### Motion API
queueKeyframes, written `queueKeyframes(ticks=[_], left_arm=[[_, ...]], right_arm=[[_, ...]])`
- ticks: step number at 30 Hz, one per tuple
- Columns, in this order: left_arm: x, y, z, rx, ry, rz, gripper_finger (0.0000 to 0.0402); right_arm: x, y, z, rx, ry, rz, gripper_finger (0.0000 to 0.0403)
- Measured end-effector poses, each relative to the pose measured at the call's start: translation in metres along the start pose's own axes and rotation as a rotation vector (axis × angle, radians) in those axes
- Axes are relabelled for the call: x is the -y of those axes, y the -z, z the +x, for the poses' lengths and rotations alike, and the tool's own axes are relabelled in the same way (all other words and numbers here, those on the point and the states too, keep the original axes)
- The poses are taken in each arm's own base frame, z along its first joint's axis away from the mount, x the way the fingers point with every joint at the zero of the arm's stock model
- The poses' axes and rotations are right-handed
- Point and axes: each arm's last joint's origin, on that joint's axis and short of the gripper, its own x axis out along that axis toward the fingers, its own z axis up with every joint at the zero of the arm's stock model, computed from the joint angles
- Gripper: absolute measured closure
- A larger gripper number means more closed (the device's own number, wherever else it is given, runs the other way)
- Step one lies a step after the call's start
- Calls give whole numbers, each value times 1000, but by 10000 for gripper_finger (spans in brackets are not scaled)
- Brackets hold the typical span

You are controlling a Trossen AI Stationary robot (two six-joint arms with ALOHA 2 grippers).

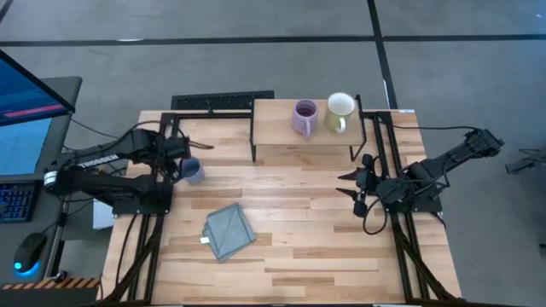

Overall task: Stack small to large cups/mugs on shelf
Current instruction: Put the blue mug on the shelf

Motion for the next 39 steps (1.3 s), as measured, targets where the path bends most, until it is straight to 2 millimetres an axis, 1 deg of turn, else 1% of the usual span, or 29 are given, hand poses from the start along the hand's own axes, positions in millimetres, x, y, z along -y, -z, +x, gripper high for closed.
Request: queueKeyframes(ticks=[4,6,8,16,20,23,30,32,37,39], left_arm=[[8,4,15,-41,-16,111,235],[11,4,19,-40,6,144,235],[14,4,18,-32,38,172,235],[24,7,13,9,62,273,235],[31,5,10,57,103,326,235],[37,3,9,108,145,390,235],[46,-3,6,210,161,561,235],[47,-4,7,226,178,570,235],[51,-2,16,188,204,585,235],[52,-4,15,185,202,586,235]], right_arm=[[0,-1,0,6,-1,5,210],[0,-1,0,12,-3,10,210],[-1,-3,0,25,-6,19,210],[-2,-9,0,77,-20,59,210],[-2,-10,0,84,-22,65,210],[-2,-10,0,85,-21,65,210],[-2,-10,0,85,-18,65,210],[-2,-10,0,85,-18,65,210],[-2,-10,0,85,-18,65,210],[-2,-10,0,85,-18,65,210]])
